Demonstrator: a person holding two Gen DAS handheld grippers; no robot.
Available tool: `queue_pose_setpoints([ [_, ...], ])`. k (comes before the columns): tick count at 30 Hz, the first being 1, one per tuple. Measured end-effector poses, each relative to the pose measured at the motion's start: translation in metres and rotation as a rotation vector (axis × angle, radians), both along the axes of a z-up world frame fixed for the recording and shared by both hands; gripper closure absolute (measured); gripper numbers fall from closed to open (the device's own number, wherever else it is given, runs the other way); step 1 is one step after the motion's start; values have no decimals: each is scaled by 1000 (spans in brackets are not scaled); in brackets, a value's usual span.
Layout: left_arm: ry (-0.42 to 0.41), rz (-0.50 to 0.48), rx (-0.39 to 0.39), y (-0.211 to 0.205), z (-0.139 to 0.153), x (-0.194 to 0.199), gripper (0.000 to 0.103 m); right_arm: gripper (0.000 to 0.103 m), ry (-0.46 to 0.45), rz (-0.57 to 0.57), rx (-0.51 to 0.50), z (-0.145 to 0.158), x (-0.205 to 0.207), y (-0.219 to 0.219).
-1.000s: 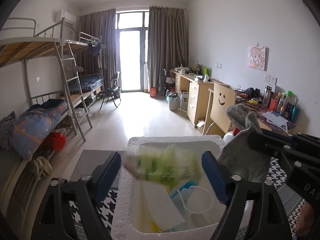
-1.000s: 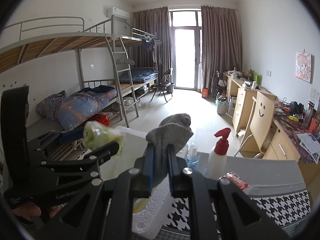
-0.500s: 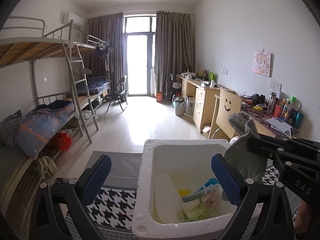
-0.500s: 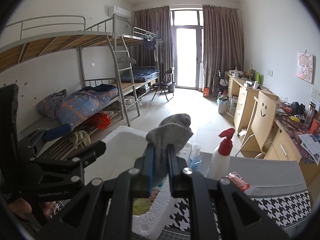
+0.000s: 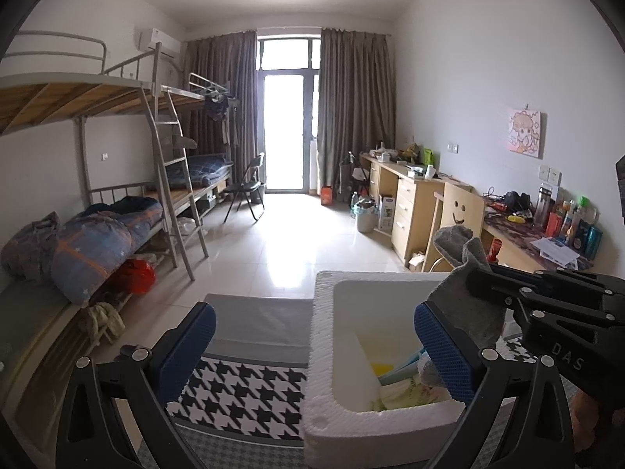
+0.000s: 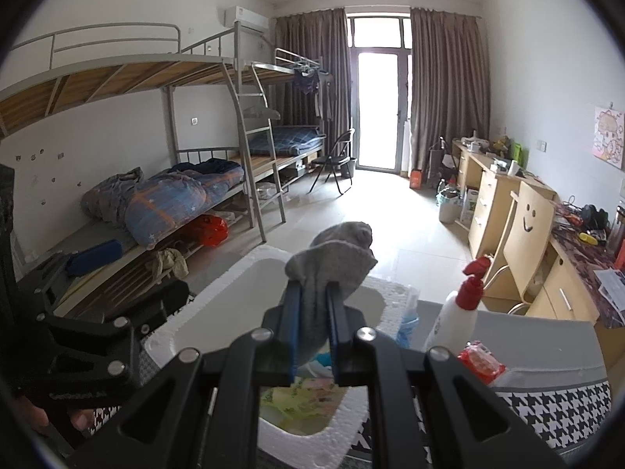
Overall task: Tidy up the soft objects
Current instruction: 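Open the left tool to drop the packet while the right tool releases the sock into the box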
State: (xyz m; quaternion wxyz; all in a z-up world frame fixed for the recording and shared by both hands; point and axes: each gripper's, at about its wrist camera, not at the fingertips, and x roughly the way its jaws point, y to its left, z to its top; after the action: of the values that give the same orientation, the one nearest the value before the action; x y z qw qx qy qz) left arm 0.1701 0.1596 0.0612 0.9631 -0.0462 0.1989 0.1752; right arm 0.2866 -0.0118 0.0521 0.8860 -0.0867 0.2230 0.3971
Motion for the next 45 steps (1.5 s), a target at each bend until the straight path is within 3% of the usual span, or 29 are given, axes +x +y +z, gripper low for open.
queue_pose_setpoints([
  [15, 2, 30, -7, 9, -5, -15, 1, 85, 55, 28, -22, -12, 8, 19],
  [17, 4, 32, -5, 9, -6, -15, 1, 81, 71, 32, -29, -15, 9, 21],
  [19, 3, 32, -10, 10, -7, -16, 1, 61, 77, 41, -38, -18, 10, 22],
  [21, 2, 35, -12, 11, -8, -18, 1, 50, 84, 35, -46, -19, 10, 23],
  [33, -4, 27, -16, 9, -5, -20, 1, 40, 77, 13, -19, -10, 2, 7],
  [37, -14, 18, -12, 2, -1, -23, 1, 28, 51, -6, 2, -1, -8, -3],
  [41, -25, 22, -15, -2, 1, -29, 1, 24, 28, -43, 28, 7, -14, -15],
  [45, -38, 12, -12, -8, 3, -38, 1, 10, 25, -78, 73, 11, -21, -29],
])
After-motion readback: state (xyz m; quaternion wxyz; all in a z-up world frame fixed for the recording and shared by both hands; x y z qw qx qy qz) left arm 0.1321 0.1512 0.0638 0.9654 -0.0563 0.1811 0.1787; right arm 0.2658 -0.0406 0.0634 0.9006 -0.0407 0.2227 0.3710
